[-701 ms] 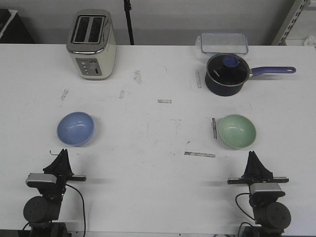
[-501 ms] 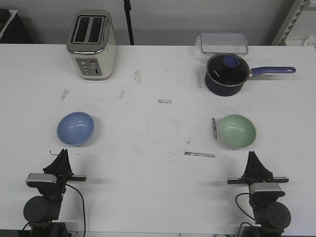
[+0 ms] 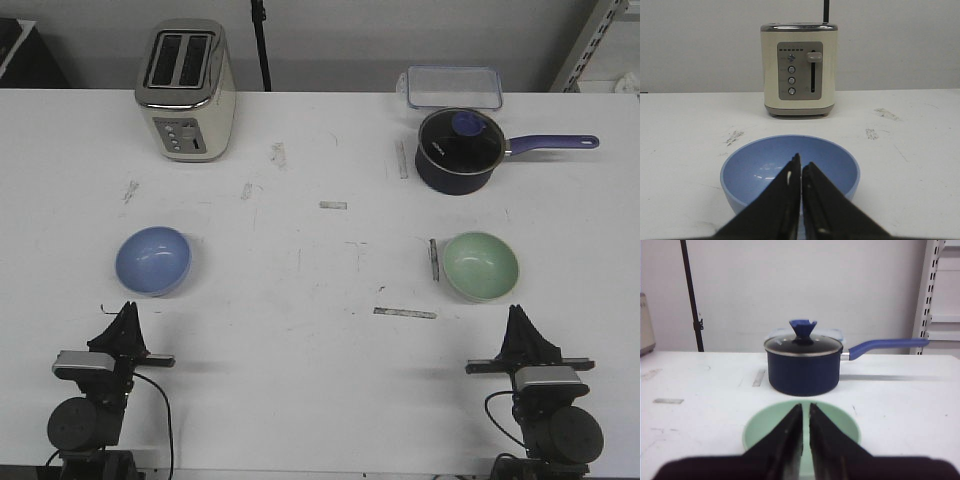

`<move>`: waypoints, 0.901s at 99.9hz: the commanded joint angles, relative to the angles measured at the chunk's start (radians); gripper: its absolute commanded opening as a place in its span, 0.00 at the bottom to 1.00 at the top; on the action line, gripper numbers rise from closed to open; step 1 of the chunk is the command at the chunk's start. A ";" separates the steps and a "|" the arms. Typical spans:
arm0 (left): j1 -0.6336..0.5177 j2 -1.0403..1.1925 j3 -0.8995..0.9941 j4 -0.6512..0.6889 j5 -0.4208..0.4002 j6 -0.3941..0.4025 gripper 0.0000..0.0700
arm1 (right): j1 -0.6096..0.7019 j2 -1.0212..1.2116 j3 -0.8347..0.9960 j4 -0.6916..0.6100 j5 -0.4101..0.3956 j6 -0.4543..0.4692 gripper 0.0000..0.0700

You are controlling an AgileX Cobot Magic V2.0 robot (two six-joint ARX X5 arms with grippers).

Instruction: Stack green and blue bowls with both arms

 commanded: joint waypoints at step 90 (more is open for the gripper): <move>0.000 -0.002 -0.022 0.012 -0.002 -0.002 0.00 | -0.061 0.986 0.843 -0.506 0.013 0.075 0.02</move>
